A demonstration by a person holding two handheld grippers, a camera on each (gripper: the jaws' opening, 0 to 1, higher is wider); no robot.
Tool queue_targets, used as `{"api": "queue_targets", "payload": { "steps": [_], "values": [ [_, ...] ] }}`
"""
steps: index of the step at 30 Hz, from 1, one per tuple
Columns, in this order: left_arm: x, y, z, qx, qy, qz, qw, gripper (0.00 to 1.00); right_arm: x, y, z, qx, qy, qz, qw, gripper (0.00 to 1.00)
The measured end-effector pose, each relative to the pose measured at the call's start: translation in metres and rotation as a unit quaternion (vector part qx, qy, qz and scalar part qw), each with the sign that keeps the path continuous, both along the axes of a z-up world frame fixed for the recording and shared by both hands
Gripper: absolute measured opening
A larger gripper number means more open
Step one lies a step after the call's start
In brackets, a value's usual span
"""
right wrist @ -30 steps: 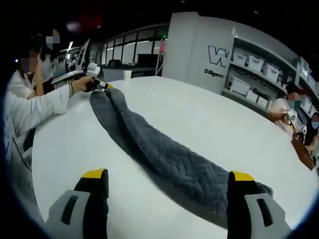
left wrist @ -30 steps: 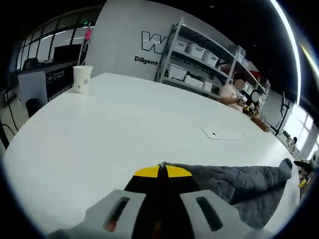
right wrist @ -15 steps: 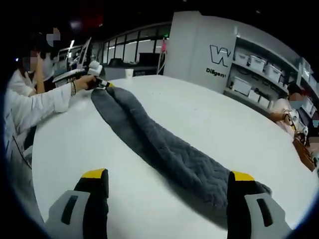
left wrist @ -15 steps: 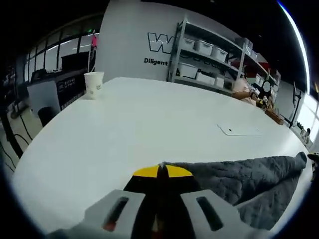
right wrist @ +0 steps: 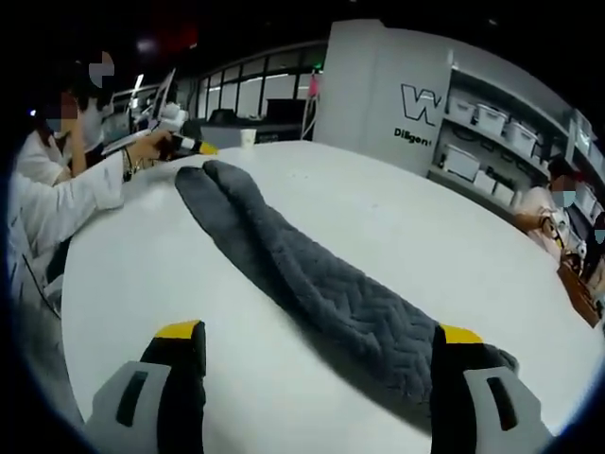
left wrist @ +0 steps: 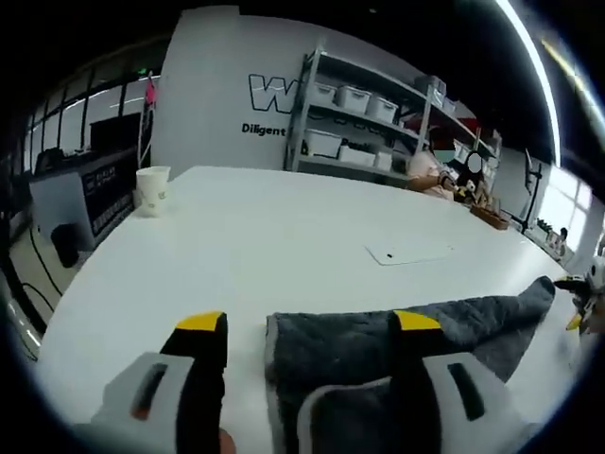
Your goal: Open the folded towel by lifting each exposed corner and separating the folded layers until the towel lies flat within the target outline without major curled edges
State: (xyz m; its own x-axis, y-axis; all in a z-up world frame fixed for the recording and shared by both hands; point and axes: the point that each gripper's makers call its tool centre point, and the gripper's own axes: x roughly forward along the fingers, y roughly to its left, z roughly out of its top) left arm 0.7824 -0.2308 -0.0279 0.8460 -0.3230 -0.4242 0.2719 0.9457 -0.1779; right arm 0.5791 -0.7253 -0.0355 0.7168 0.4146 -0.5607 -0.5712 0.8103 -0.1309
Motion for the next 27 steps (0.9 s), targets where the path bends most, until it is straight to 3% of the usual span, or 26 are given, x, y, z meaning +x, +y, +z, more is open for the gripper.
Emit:
{"api": "queue_targets", "payload": {
  "steps": [3,9,16,23,27],
  "values": [
    [-0.02,-0.011,0.001,0.006,0.009,-0.027,0.9996,0.89,0.0,0.001,-0.001,-0.002,0.0,0.001,1.0,0.99],
    [-0.053,-0.026,0.015,0.011,-0.01,-0.061,0.998,0.98,-0.001,0.001,-0.001,-0.003,0.001,0.002,1.0,0.99],
    [-0.08,-0.039,0.025,0.03,-0.035,-0.09,0.9949,0.99,0.0,0.0,-0.004,-0.008,0.003,0.0,1.0,0.99],
    [-0.091,-0.036,0.009,0.068,-0.026,-0.098,0.9925,0.99,0.002,-0.008,-0.007,-0.015,0.007,-0.011,0.9998,0.99],
    [-0.101,-0.031,0.002,0.072,-0.026,-0.095,0.9925,0.99,0.003,-0.013,-0.006,-0.013,0.005,-0.019,0.9997,0.99]
  ]
}}
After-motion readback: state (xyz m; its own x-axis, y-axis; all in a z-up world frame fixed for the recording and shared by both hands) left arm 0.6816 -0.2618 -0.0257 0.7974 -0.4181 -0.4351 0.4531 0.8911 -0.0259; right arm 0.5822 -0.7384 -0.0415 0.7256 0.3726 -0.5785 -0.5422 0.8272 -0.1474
